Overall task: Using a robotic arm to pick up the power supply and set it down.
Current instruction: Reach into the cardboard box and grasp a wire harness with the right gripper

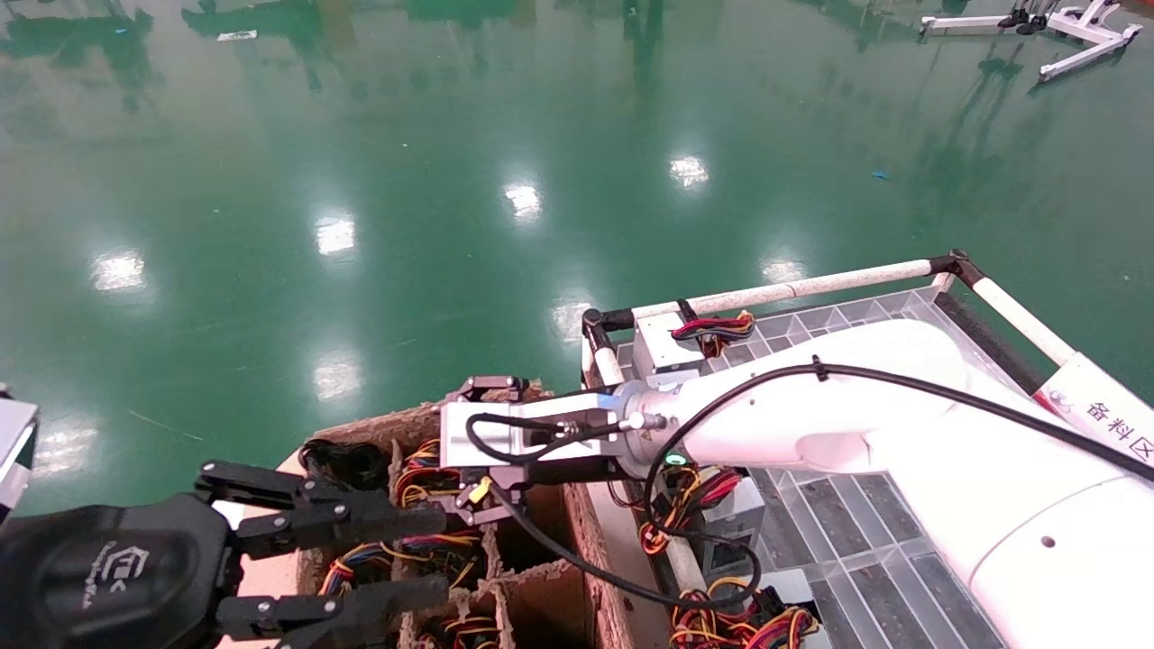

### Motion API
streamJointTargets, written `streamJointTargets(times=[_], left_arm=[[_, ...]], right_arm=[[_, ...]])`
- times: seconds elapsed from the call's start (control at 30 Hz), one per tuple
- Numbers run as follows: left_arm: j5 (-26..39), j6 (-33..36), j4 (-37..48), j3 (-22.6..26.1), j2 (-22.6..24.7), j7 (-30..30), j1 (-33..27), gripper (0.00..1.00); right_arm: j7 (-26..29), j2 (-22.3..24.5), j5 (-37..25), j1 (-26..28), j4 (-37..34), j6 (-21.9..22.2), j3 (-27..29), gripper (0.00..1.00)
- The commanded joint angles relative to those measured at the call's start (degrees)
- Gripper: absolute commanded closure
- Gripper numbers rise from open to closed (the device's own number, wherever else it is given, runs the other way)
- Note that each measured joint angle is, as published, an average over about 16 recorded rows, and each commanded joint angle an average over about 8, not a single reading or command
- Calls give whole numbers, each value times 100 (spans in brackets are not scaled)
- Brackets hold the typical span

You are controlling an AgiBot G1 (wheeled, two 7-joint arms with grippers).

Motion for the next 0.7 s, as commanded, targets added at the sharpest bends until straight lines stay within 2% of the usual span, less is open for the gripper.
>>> streamJointTargets(times=[0.03, 0.4, 0.7], left_arm=[[0, 0, 0, 0, 0, 0, 0, 0], [-1, 0, 0, 1, 0, 0, 0, 0], [-1, -1, 0, 2, -1, 1, 0, 0]], right_arm=[[49, 2, 88, 12, 43, 110, -189, 100], [257, 12, 564, 113, 62, 514, -918, 100], [636, 25, 1013, 160, -235, 508, -1286, 100]])
